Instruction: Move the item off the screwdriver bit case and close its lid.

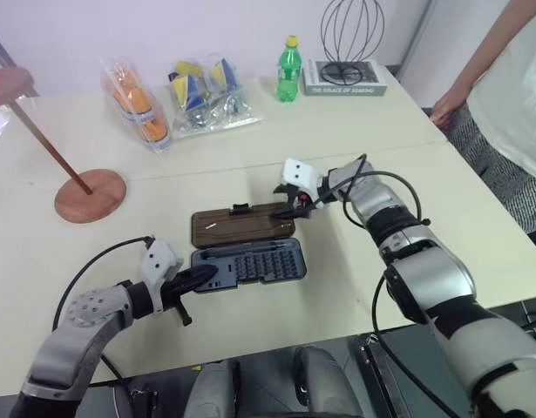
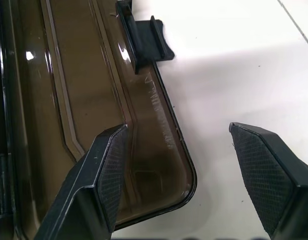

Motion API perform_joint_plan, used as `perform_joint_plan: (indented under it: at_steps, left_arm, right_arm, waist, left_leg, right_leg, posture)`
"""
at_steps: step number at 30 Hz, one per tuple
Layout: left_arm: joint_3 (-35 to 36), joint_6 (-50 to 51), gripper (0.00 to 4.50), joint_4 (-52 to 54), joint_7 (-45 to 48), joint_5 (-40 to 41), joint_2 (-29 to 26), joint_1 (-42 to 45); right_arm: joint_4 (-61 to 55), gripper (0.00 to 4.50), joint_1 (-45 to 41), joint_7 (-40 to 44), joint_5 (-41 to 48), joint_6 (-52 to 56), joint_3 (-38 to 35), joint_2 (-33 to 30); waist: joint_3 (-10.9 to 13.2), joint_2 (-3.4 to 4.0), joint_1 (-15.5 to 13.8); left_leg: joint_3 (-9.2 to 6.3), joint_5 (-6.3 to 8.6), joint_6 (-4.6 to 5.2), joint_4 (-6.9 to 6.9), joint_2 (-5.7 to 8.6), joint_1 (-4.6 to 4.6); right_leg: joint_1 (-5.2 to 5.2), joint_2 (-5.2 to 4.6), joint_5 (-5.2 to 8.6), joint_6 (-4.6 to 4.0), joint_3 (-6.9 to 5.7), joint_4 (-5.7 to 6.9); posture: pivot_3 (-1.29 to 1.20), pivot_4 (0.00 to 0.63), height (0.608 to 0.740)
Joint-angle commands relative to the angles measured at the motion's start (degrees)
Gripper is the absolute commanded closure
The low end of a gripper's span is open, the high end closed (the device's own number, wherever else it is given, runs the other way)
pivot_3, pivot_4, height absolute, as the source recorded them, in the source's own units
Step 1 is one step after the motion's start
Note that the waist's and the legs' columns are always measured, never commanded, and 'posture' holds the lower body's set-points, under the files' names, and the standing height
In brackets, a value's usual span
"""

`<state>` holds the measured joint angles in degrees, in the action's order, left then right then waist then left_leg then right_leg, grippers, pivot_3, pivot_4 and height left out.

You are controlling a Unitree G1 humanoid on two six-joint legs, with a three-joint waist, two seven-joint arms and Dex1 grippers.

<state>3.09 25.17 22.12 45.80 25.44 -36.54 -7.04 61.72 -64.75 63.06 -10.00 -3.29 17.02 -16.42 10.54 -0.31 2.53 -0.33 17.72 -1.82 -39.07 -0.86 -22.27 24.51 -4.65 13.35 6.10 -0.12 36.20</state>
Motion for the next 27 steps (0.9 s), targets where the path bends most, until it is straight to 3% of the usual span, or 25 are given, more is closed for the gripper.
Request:
perform_joint_plan:
  at_steps: [1, 6, 13, 21, 27]
  left_arm:
    - [-0.2, 0.7, 4.5, -0.4, -0.5, -1.0, -0.6, -1.0]
    - [-0.6, -1.8, 4.5, -3.9, -0.2, -2.2, 0.0, -0.6]
    - [2.0, -7.6, 4.5, -9.7, 0.9, -2.9, 0.0, -1.5]
    - [2.8, -10.4, 4.5, -11.1, 1.8, -2.9, -0.2, -2.8]
    - [1.8, -8.7, 4.5, -9.8, 1.3, -2.8, -0.1, -1.2]
  right_arm:
    - [0.0, 2.01, -1.7, 0.0, 0.1, -1.1, -0.8, 0.3]
    - [1.3, 4.45, -1.8, 0.0, -0.5, -1.3, -0.5, 0.4]
    - [2.1, 4.45, -1.6, 0.6, -1.7, -2.5, -0.1, 0.6]
    - [-3.0, 4.45, 0.7, -7.4, -6.5, -13.8, 2.2, -0.9]
    - [-16.3, 4.45, 6.9, -13.9, -8.4, -20.9, 2.1, -4.1]
  waist:
    - [0.0, 0.0, 0.0]
    - [0.0, 0.0, 0.0]
    - [-0.1, 0.05, 0.3]
    - [-0.1, 0.1, 0.6]
    - [-0.1, 0.1, 0.6]
  left_leg:
    - [0.0, 0.0, 0.0, 0.0, 0.0, 0.0]
    - [0.0, 0.0, 0.0, 0.0, 0.0, 0.0]
    - [0.04, 0.01, 0.01, 0.24, -0.07, 0.94]
    - [0.02, 0.01, 0.01, 0.25, -0.08, 0.96]
    - [-0.01, 0.01, 0.01, 0.24, -0.08, 0.98]
  right_leg:
    - [0.0, 0.0, 0.0, 0.0, 0.0, 0.0]
    - [0.0, 0.0, 0.0, 0.0, 0.0, 0.0]
    - [-0.74, 0.09, 0.06, -0.13, 0.01, 0.04]
    - [-0.76, 0.1, 0.07, -0.15, 0.02, 0.08]
    - [-0.75, 0.1, 0.05, -0.18, 0.02, 0.14]
  posture:
    - [0.0, 0.15, 0.74]
    - [0.0, 0.15, 0.74]
    - [0.0, 0.15, 0.74]
    - [0.0, 0.15, 0.74]
    - [0.0, 0.15, 0.74]
